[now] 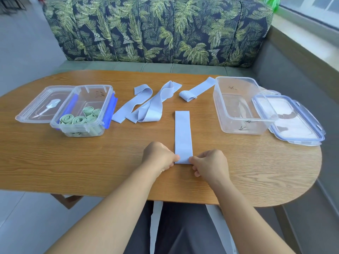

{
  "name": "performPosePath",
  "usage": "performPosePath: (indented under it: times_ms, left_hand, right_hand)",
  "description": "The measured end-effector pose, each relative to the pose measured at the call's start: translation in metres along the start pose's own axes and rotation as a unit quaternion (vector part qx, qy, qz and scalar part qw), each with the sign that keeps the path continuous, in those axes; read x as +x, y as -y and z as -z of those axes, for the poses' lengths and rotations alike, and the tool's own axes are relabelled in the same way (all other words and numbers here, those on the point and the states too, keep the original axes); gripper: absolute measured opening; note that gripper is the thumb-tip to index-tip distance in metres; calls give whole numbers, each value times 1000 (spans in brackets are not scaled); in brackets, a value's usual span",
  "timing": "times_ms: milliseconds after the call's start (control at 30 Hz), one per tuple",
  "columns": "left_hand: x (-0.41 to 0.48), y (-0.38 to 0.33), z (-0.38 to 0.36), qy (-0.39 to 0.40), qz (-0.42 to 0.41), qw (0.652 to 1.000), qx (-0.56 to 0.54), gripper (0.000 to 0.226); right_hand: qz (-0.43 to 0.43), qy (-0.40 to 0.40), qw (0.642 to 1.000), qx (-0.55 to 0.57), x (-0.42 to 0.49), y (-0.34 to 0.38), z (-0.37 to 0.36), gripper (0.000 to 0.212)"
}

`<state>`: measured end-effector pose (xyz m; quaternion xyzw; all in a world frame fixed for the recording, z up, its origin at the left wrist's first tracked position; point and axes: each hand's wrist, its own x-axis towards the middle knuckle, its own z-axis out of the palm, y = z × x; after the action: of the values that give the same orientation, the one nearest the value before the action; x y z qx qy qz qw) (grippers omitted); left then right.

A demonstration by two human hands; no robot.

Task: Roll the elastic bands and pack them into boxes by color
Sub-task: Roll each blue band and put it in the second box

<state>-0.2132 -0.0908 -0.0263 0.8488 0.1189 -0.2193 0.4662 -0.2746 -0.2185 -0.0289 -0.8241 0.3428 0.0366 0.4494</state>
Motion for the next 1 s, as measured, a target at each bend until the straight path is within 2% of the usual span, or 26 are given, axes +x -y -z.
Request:
performPosePath:
  times_ms: [167, 367, 433, 533, 600, 667, 767, 933, 1000]
  left_hand:
    - [1, -3, 1, 17, 27, 999, -41, 24]
    - [1, -3, 1, 15, 13, 1000, -3, 19]
    - [1, -1, 1, -7, -30, 998, 56, 15]
    - [-2, 4, 0, -44, -168, 976, 135, 7]
    - [-1, 8, -1, -15, -244, 959, 143, 7]
    - [0, 11, -2, 17, -271, 947, 169, 10]
    - [4, 11, 0, 22, -263, 943, 202, 13]
    - [11, 0, 1, 11, -227, 955, 192, 3]
    - [14, -4, 2, 9, -221, 957, 188, 10]
  right_hand:
    - [-9, 2, 997, 75, -1, -4, -3, 13]
    - [2, 13, 996, 83, 2, -8, -2, 15]
    - [-2, 13, 997, 72, 4, -8, -2, 15]
    - [-13, 26, 997, 71, 9, -5, -2, 14]
    - [-24, 36, 997, 69, 11, -3, 0, 15]
    - [-31, 44, 996, 67, 14, -1, 2, 16]
    - [-30, 56, 996, 66, 15, 1, 4, 17]
    - [7, 39, 990, 135, 14, -6, 6, 7]
    - [19, 36, 990, 136, 13, -8, 6, 7]
